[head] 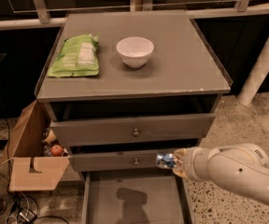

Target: Pick redbull can from bottom drawer and place on counter

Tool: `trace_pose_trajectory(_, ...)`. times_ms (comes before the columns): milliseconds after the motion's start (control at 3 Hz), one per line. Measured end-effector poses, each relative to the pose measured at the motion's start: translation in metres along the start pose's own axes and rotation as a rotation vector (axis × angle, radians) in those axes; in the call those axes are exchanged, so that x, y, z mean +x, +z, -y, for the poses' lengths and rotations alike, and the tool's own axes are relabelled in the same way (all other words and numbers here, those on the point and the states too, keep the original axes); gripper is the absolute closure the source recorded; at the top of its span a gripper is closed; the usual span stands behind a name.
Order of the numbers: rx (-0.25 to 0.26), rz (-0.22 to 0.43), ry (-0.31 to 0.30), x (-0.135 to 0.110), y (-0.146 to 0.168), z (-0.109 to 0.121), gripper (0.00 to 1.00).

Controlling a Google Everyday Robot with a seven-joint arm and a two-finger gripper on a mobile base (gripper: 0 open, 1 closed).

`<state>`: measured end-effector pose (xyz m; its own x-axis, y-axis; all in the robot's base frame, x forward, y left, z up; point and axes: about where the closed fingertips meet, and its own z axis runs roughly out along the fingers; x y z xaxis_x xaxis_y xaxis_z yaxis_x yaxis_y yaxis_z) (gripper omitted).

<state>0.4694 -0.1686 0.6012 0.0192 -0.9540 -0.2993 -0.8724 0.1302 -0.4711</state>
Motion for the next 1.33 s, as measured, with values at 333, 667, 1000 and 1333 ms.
trace_pose_trajectory(333, 0.072, -0.005, -0.019, -0.003, -0.029, 0.018, 1.00)
trace_pose_trajectory(667, 0.074, -0.008, -0.020, -0.002, -0.031, 0.018, 1.00)
trace_pose_trajectory(1000, 0.088, -0.013, -0.027, -0.004, -0.042, 0.031, 1.00)
trace_pose_trajectory(1333, 0.151, -0.025, -0.037, -0.004, -0.074, 0.053, 1.00)
